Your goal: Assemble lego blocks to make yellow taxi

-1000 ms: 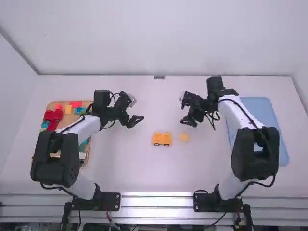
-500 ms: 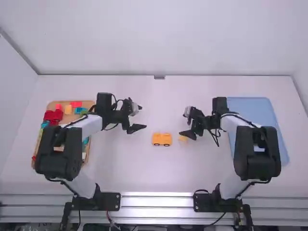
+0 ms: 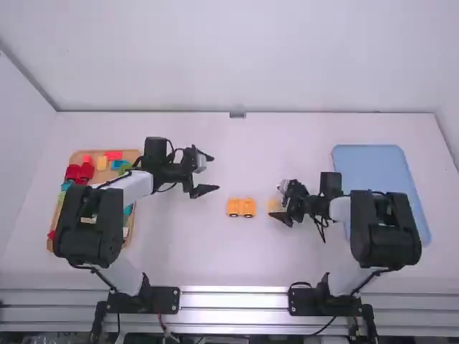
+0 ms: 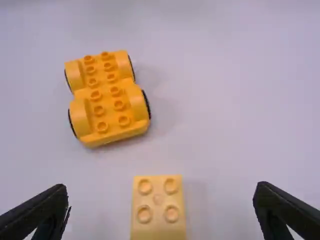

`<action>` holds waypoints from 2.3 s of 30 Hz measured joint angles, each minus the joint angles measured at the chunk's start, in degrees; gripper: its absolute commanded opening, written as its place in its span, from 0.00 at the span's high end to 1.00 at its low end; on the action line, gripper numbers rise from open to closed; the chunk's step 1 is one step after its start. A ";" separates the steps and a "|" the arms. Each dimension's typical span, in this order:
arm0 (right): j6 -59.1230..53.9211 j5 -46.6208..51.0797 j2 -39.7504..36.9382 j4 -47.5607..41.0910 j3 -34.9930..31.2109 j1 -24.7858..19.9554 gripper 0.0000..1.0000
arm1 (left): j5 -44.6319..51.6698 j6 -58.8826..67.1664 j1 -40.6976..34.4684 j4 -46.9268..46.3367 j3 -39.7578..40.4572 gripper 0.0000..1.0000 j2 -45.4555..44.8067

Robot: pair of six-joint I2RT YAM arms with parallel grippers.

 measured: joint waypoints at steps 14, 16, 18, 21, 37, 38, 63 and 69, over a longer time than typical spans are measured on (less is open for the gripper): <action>-0.92 -6.32 11.74 6.01 2.78 -3.39 0.04 | 0.46 -2.67 0.02 1.79 0.00 0.01 0.00; -1.66 -6.82 13.51 6.23 3.52 -3.04 0.13 | 0.44 -3.30 0.00 1.79 0.02 0.01 0.00; -1.95 -6.95 14.58 6.19 4.11 -2.69 0.27 | 0.46 -3.52 -0.02 1.79 0.00 0.01 0.00; -2.27 -6.99 15.06 6.16 4.55 -2.16 0.40 | 0.44 -3.56 -0.13 1.88 0.00 0.01 0.00; -4.17 -6.43 15.06 6.19 3.34 -3.85 0.66 | 0.44 -3.74 -0.66 2.19 0.00 0.01 0.00; -4.52 -6.47 15.06 6.23 3.34 -3.82 0.72 | 0.46 -3.72 -0.79 2.01 0.00 0.01 0.00; -1.05 -11.89 6.12 1.22 6.10 -0.31 0.91 | -4.39 -1.66 -10.58 15.10 -9.33 0.01 7.02; -3.26 -5.90 -2.36 -7.08 6.10 4.83 0.92 | -4.70 -1.03 -11.50 15.08 -6.38 0.01 13.73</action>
